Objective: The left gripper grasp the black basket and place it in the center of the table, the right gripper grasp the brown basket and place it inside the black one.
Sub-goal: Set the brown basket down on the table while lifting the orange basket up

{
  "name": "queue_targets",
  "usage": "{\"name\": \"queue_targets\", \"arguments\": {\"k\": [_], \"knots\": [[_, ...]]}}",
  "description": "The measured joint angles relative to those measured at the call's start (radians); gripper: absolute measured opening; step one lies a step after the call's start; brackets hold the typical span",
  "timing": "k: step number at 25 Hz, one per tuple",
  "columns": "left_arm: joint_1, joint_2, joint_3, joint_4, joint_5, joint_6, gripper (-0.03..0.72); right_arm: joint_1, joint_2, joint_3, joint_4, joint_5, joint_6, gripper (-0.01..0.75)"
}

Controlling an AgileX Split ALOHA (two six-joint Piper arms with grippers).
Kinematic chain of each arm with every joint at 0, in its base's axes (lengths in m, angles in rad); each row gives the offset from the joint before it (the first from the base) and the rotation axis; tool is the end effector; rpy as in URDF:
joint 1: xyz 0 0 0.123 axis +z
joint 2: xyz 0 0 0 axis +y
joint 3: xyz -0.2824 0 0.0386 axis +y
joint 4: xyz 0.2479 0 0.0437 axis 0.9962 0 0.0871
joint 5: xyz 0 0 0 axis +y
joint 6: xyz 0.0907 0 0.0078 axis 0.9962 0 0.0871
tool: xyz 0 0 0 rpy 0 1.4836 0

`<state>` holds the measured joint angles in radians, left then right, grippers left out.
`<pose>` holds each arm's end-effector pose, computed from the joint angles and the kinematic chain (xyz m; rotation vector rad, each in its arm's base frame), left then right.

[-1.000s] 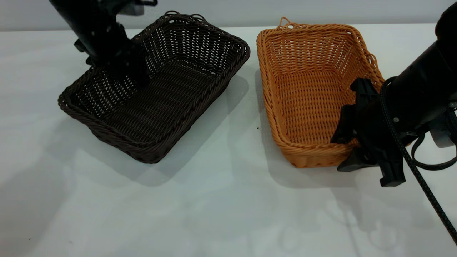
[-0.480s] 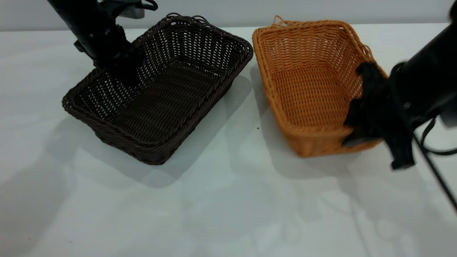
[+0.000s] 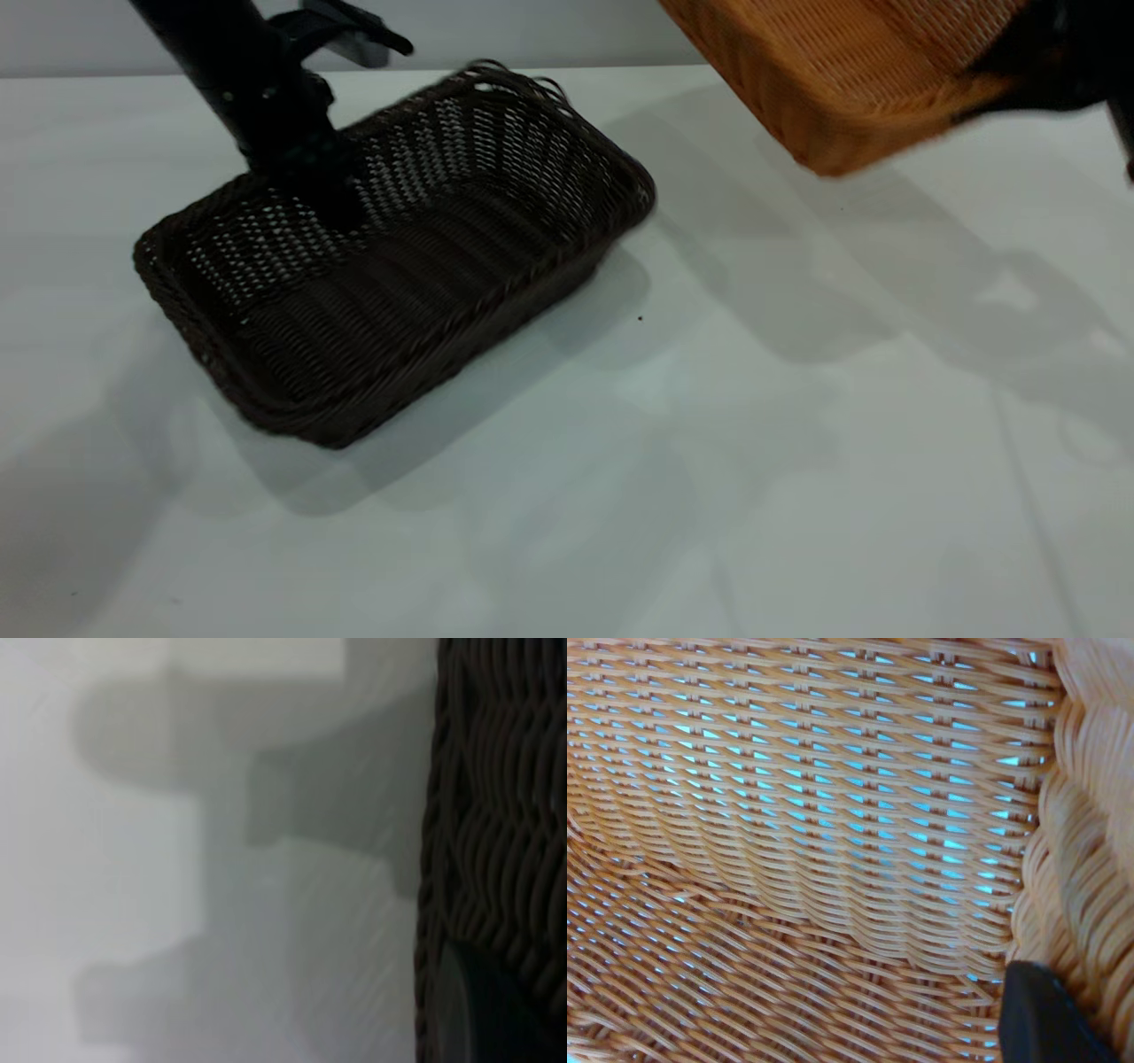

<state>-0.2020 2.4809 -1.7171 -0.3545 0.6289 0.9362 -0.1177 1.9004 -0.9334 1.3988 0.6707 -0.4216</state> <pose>0.4682 -0.1149 0.0406 1.1916 2.5374 -0.1904 0.3468 0.0152 0.1374 1.1093 2.4379 1.1383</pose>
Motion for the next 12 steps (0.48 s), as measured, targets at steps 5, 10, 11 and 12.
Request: {"name": "queue_targets", "arguments": {"k": [5, 10, 11, 12], "knots": [[-0.084, 0.001, 0.000, -0.087, 0.008, 0.337, 0.085, -0.045, 0.000, -0.174, -0.231, 0.284, 0.027, 0.061], [-0.173, 0.001, 0.000, -0.133, 0.025, 0.585, 0.085, -0.049, 0.000, -0.302, -0.331, 0.418, 0.043, 0.061], [-0.188, 0.001, 0.000, -0.133, 0.026, 0.615, 0.085, -0.050, 0.000, -0.316, -0.333, 0.431, 0.044, 0.061], [-0.200, 0.001, 0.000, -0.133, 0.026, 0.635, 0.085, -0.050, 0.000, -0.325, -0.333, 0.445, 0.045, 0.061]]}}
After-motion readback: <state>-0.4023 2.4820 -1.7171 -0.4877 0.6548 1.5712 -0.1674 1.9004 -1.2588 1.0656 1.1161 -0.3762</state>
